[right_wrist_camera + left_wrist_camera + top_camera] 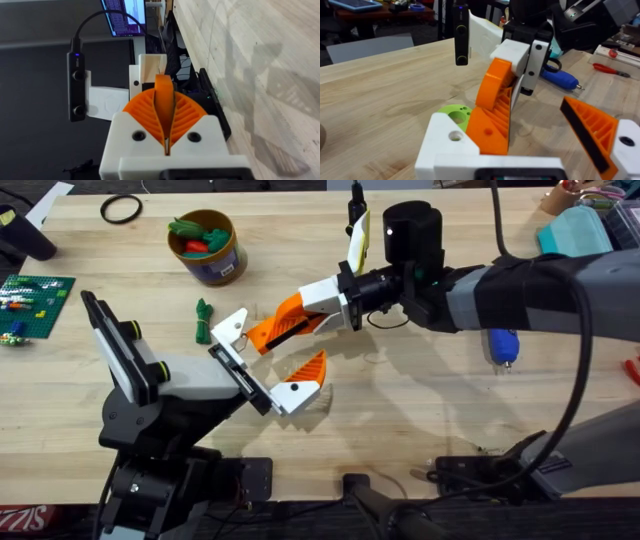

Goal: Pick up the gripper from the table and insert it into the empty holder that is missing its gripper. Then pick up a screw, insert it into the mounting hole, and use the screwdriver to tighten it. Finally, clean up the table by picking up the vegetable and placing it into the bucket.

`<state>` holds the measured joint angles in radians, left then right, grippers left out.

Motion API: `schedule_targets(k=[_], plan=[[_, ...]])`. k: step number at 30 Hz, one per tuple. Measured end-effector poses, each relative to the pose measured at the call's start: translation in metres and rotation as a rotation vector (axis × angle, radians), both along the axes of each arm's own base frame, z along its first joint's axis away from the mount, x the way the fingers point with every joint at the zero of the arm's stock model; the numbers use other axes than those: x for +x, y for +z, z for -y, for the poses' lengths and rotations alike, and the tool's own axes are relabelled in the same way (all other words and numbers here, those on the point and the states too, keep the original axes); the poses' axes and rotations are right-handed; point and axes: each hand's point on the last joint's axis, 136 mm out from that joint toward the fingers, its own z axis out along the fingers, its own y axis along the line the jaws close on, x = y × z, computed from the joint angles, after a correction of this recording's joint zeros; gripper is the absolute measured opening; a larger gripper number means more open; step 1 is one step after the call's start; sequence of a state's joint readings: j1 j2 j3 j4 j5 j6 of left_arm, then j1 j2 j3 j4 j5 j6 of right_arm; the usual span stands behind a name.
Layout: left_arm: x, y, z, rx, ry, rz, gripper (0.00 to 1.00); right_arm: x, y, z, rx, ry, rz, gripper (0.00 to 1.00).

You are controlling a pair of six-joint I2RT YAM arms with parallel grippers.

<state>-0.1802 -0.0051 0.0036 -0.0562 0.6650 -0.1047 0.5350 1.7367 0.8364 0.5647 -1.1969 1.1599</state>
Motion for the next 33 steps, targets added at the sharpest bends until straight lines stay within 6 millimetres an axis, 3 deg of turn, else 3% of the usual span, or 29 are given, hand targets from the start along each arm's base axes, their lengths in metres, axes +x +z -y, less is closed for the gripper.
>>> schedule_targets(k=[12, 22, 29, 30, 33], plan=[[0.001, 0.000, -0.001, 0.000, 0.008, -0.002, 0.986, -0.001, 0.000, 0.001, 0.000, 0.005, -0.006, 0.013], [0.003, 0.005, -0.002, 0.008, 0.019, 0.031, 0.986, 0.003, 0.027, -0.003, 0.130, 0.023, 0.161, 0.013], [0.003, 0.004, -0.003, 0.012, 0.022, 0.029, 0.986, 0.003, 0.025, -0.003, 0.119, 0.021, 0.135, 0.013], [0.002, 0.000, -0.002, 0.007, 0.019, 0.002, 0.986, 0.002, 0.011, -0.002, 0.066, 0.013, 0.065, 0.013], [0.002, 0.000, -0.002, -0.003, 0.018, -0.010, 0.986, 0.002, 0.008, -0.002, 0.060, 0.010, 0.067, 0.013]])
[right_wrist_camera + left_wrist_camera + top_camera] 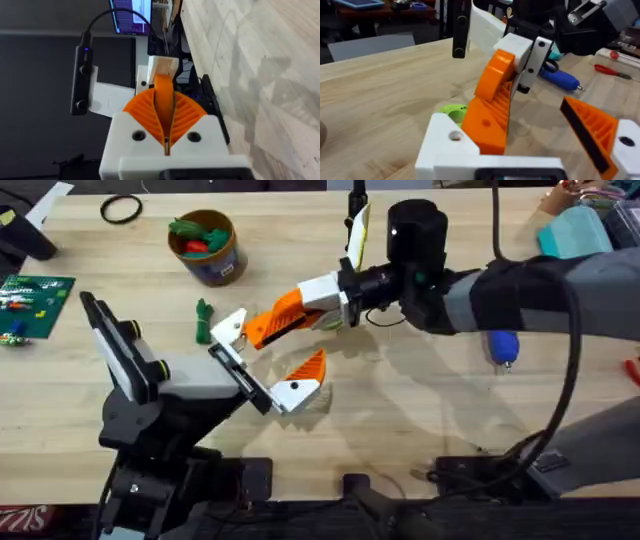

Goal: Pick up the gripper from the table and insert it into the empty holder that is missing its gripper. Then pick up a screw, insert it into the mounting hole, and use the screwdriver to tighten it. Finally, clean up the table by picking up the vegetable and placing it into the bucket.

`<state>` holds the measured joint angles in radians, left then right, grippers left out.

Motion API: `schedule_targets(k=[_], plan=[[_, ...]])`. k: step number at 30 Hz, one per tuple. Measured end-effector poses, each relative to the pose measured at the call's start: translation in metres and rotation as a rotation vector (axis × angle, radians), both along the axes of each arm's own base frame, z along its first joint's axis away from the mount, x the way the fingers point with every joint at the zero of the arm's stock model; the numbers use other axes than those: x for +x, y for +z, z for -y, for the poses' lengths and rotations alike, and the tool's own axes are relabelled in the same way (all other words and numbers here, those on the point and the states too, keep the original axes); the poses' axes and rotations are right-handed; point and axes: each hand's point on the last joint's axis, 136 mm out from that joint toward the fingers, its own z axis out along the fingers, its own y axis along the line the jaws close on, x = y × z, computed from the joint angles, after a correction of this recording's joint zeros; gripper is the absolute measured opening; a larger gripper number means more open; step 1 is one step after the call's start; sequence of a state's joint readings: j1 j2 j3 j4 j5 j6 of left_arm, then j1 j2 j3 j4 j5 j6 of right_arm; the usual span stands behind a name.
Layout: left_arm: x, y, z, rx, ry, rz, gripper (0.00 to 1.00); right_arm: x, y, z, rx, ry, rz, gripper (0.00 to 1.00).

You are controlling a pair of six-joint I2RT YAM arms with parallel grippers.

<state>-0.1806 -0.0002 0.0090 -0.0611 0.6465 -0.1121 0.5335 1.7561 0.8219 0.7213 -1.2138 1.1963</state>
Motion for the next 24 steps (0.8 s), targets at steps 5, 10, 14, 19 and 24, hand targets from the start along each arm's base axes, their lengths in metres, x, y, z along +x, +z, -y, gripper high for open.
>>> schedule_targets(k=[5, 10, 14, 19, 24], plan=[[0.0000, -0.0001, 0.0000, -0.001, 0.000, -0.002, 0.986, 0.0012, -0.0011, -0.0002, -0.004, -0.008, 0.000, 0.013], [-0.0001, -0.0003, 0.0001, -0.006, 0.000, -0.008, 0.986, 0.0051, -0.0045, -0.0019, 0.002, -0.015, 0.018, 0.013], [-0.0005, -0.0003, 0.0004, -0.009, -0.003, -0.011, 0.986, 0.0081, -0.0050, -0.0034, 0.015, -0.020, 0.040, 0.013], [-0.0005, -0.0003, 0.0005, -0.008, -0.004, -0.010, 0.986, 0.0086, -0.0033, -0.0037, 0.021, -0.021, 0.041, 0.013], [-0.0005, -0.0002, 0.0004, -0.008, -0.003, -0.010, 0.986, 0.0091, -0.0035, -0.0038, 0.021, -0.023, 0.047, 0.013]])
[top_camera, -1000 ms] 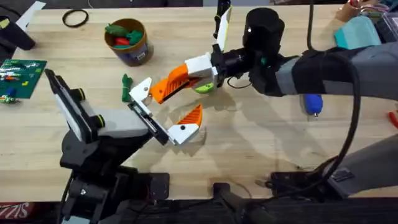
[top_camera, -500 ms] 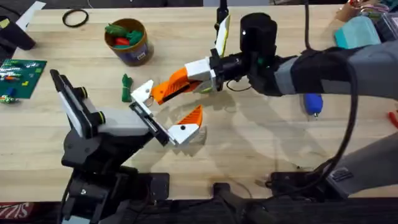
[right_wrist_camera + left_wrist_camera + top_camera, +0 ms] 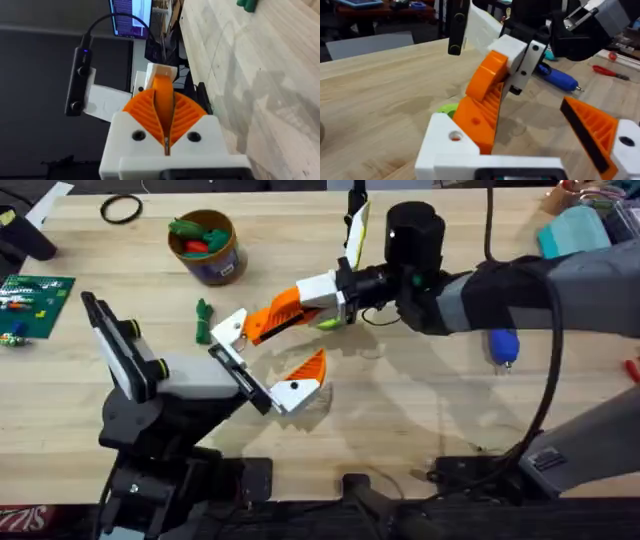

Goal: Pick up the gripper from the table and insert it into the empty holder that is missing its gripper. Then pick up a screw, insert it into the mounting hole, and use the screwdriver to tighten it. Finally, clean up the table by picking up the vegetable and placing it into the bucket.

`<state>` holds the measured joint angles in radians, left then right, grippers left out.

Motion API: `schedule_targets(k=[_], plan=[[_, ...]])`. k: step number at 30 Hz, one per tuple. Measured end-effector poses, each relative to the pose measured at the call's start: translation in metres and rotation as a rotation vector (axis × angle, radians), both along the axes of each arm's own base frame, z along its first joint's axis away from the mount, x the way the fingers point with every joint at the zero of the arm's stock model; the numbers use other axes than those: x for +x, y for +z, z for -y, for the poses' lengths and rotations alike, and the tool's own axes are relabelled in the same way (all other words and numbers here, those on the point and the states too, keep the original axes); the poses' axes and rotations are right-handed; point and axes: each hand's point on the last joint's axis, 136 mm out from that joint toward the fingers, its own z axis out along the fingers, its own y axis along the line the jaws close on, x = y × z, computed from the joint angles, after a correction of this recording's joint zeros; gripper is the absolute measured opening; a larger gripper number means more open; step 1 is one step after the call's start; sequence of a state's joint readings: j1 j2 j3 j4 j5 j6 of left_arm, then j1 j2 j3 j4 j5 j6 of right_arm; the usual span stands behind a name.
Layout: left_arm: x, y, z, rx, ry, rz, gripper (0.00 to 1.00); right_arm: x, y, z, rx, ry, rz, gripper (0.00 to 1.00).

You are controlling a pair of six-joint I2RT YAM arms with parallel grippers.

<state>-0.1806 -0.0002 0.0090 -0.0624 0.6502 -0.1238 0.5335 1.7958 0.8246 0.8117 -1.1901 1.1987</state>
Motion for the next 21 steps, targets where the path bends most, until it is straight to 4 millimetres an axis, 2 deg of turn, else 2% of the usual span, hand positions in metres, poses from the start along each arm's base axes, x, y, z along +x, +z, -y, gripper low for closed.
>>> schedule_targets(k=[7, 14, 21], plan=[[0.001, 0.000, -0.001, 0.000, 0.010, -0.001, 0.986, 0.000, -0.001, -0.004, -0.002, -0.013, 0.025, 0.013], [0.001, 0.000, -0.001, -0.007, 0.005, -0.009, 0.986, -0.010, -0.006, -0.024, -0.010, -0.003, 0.036, 0.013], [0.001, 0.000, -0.001, -0.010, 0.011, -0.013, 0.986, -0.007, -0.006, -0.027, -0.003, -0.009, 0.083, 0.013]])
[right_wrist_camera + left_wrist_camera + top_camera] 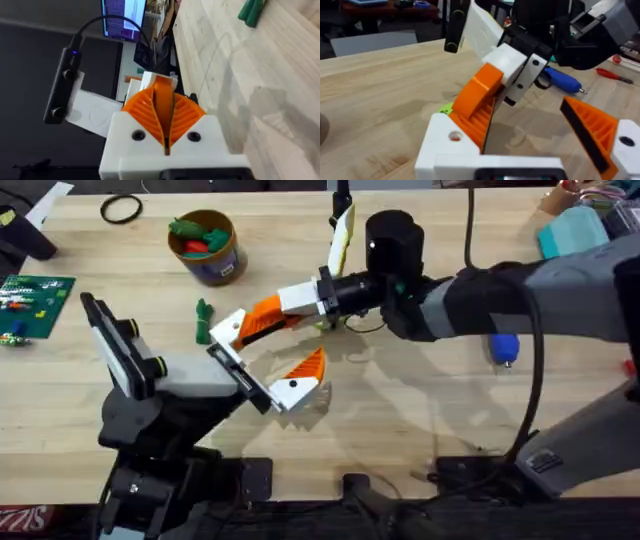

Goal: Pick up the gripper from the table and insert it into the empty holder that is missing its gripper. Then pick up a screw, insert it into the mounting hole, and use the screwdriver to tighten it. Finally, clean up the table by picking up the vegetable and placing it into the bucket.

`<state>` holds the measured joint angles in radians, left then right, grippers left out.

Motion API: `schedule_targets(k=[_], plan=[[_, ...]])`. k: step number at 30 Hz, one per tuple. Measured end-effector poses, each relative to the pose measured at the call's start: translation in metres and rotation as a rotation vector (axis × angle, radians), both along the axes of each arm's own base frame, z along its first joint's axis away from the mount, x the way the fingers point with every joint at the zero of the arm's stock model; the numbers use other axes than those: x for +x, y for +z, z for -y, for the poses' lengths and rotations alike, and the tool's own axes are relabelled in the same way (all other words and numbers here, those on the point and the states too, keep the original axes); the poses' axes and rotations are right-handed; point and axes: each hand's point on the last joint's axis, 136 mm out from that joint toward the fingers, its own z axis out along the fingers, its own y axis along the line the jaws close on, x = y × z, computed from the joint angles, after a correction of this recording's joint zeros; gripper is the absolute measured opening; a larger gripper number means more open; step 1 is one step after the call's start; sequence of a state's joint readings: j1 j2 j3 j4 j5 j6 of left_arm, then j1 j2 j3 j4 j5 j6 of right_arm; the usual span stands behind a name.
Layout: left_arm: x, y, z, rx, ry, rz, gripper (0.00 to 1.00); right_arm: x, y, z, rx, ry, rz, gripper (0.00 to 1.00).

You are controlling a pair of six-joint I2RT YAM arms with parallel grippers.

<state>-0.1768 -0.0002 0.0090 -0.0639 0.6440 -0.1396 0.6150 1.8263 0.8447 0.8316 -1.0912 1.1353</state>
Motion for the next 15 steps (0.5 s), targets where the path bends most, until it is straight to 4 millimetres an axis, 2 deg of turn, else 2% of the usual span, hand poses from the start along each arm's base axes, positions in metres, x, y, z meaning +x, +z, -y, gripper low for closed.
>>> schedule_targets(k=[15], plan=[[0.0037, -0.0001, -0.0040, 0.001, 0.029, 0.001, 0.987, 0.0049, 0.0008, -0.0072, 0.004, -0.032, 0.086, 0.013]])
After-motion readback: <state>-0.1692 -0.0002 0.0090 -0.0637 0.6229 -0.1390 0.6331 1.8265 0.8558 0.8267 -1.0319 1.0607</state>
